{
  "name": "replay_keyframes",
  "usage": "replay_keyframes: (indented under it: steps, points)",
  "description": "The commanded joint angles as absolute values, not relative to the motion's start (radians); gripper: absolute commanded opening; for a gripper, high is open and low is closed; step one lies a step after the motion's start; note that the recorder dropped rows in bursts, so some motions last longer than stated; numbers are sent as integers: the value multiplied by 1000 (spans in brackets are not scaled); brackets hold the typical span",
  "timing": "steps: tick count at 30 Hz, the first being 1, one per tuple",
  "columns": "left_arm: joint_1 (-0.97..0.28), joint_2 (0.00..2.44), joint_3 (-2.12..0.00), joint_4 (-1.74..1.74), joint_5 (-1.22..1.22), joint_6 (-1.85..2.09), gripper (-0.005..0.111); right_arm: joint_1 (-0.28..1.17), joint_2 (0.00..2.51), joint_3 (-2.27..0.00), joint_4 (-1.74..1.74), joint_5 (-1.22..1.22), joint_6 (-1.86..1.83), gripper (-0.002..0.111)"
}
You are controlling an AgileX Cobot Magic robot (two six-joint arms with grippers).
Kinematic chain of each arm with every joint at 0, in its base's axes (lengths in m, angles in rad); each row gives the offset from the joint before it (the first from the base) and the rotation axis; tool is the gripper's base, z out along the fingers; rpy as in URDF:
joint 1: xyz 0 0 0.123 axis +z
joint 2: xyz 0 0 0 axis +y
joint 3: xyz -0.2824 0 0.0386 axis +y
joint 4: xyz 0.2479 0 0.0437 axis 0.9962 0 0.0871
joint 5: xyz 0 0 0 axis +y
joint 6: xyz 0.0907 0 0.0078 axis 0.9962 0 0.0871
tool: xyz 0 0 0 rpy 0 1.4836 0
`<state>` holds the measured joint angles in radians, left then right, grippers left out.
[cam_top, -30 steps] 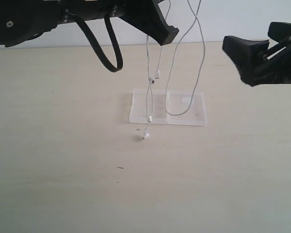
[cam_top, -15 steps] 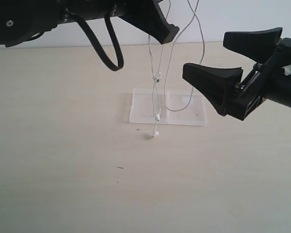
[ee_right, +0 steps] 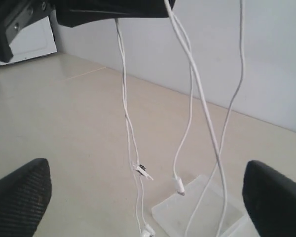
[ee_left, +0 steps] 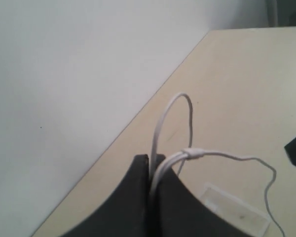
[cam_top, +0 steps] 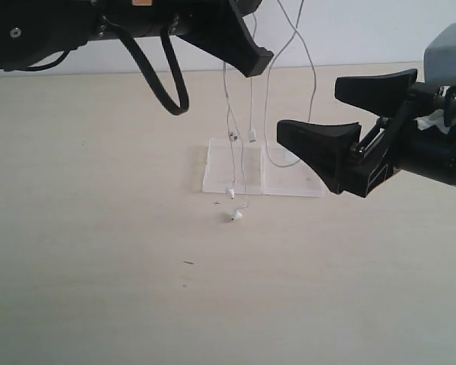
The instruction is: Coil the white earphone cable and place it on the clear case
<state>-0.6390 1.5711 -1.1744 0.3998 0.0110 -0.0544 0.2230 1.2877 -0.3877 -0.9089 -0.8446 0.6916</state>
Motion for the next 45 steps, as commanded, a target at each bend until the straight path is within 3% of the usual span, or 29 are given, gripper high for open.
replay_keyframes:
  steps: [1,30,45]
  points:
    - [-638,1586,-1241,407,152,-56,0,220,1292,-400,-876,-839,669,101]
    - [-690,1715,-1426,200,343,-68,0,220,1433,-413,-746,-882,475,101]
    - [-703,1720,-1436,146,338,-84,0,389,1489,-418,-421,-877,229,101]
